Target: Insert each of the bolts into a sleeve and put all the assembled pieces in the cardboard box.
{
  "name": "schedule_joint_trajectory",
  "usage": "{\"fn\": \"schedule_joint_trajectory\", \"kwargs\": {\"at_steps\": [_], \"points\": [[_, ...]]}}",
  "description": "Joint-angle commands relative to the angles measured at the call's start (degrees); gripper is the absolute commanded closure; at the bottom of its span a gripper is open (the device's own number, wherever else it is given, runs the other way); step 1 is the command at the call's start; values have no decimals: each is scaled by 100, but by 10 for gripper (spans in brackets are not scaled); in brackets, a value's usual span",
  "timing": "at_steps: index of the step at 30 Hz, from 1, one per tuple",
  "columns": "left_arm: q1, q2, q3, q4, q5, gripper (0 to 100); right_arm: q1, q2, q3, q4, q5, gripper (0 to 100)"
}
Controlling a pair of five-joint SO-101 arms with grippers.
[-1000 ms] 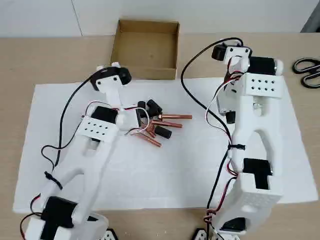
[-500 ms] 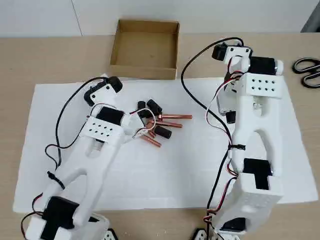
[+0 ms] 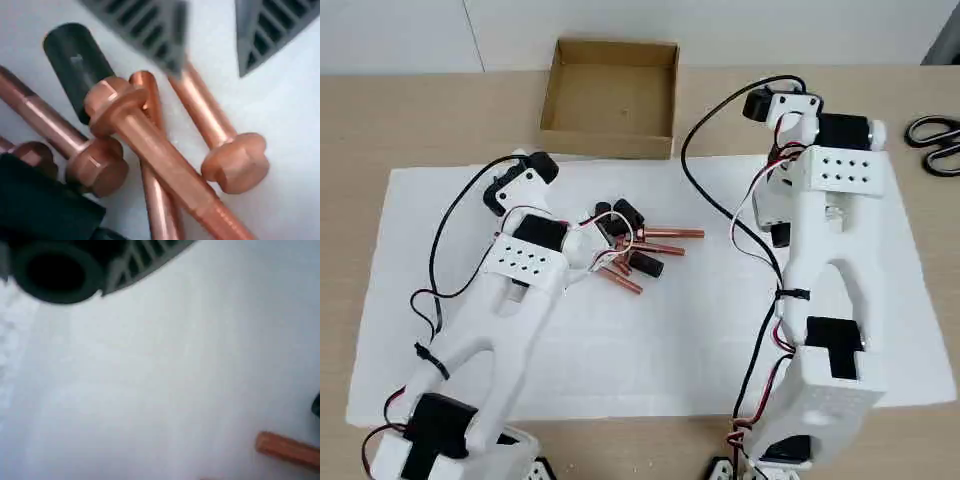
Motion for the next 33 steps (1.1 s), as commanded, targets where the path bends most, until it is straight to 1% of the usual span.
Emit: {"fn": "schedule_joint_trajectory", "kwargs": {"at_steps": [1, 4, 11, 13, 20, 26, 33], "points": [[-18, -26, 136, -325, 141, 771, -101, -374, -26, 84, -35, 995], [-18, -26, 330, -545, 141, 770, -92, -374, -26, 84, -35, 995], [-35, -26, 629, -782, 149, 846, -92, -374, -26, 84, -35, 995], [-44, -26, 690, -879, 149, 855, -92, -374, -26, 84, -35, 995], [-44, -26, 725, -1002, 149, 855, -92, -374, -26, 84, -35, 995], [-44, -26, 1095, -1582, 149, 855, -92, -391, -26, 84, -35, 995], [-53, 114, 1112, -1705, 343, 852, -92, -391, -26, 84, -35, 995]]}}
